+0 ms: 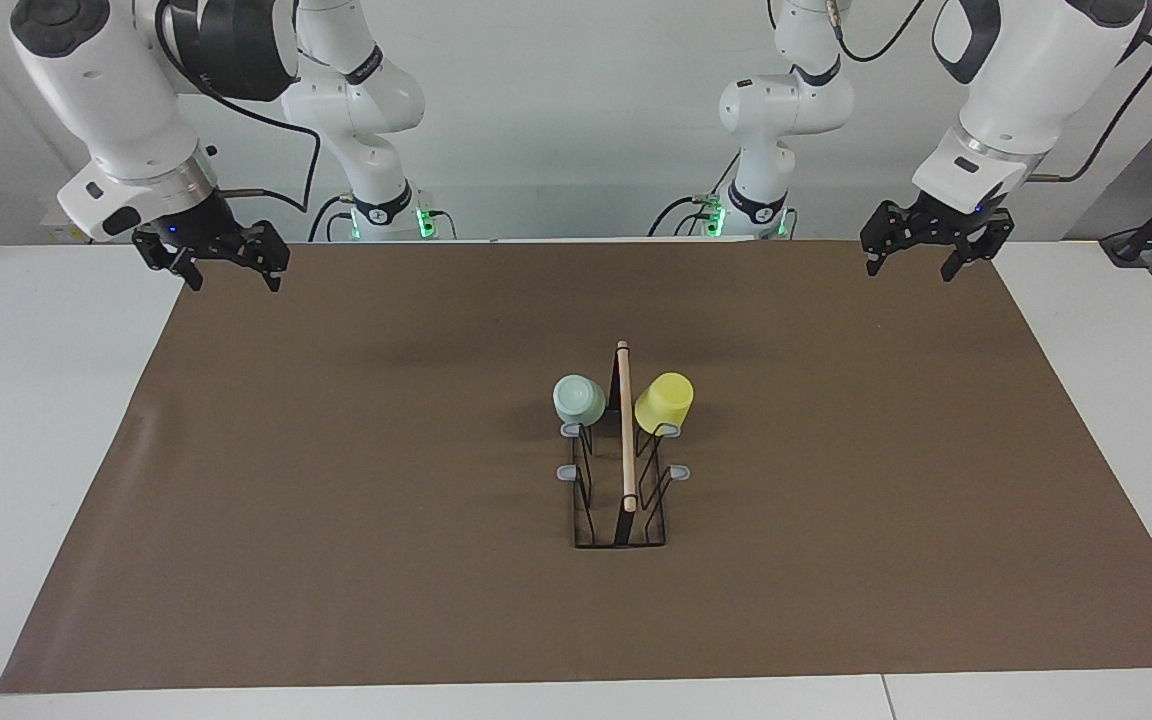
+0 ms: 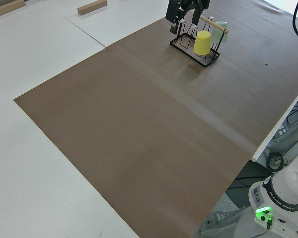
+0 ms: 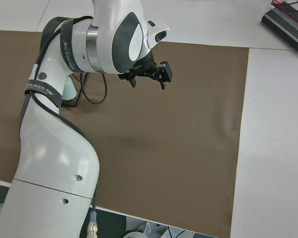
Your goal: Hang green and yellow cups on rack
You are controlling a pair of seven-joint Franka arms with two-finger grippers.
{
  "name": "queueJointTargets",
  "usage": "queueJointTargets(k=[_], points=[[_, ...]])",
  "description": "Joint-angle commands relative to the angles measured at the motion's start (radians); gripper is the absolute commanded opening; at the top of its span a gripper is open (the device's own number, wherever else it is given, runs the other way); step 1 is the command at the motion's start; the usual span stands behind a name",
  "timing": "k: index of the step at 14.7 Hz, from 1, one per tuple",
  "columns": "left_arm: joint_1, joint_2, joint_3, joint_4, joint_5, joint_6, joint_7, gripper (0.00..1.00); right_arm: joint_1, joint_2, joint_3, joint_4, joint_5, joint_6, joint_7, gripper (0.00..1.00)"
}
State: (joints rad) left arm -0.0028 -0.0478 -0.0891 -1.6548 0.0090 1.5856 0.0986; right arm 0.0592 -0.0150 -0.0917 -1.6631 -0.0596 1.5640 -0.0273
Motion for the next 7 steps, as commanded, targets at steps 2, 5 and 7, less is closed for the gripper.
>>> queueJointTargets(k=[2,5,7], points=[[0.010,-0.027,-0.008,-0.023,0.011,-0.016,-0.011,1.00,0.001,-0.013,0.007,0.058,0.021,-0.094,0.030,1.00],[0.010,-0.027,-0.008,-0.022,0.011,-0.015,-0.011,1.00,-0.009,0.000,0.004,0.111,0.122,-0.150,0.118,1.00],[0.010,-0.027,-0.008,-0.022,0.011,-0.016,-0.011,1.00,0.005,0.003,0.007,0.105,0.087,-0.133,0.093,1.00]])
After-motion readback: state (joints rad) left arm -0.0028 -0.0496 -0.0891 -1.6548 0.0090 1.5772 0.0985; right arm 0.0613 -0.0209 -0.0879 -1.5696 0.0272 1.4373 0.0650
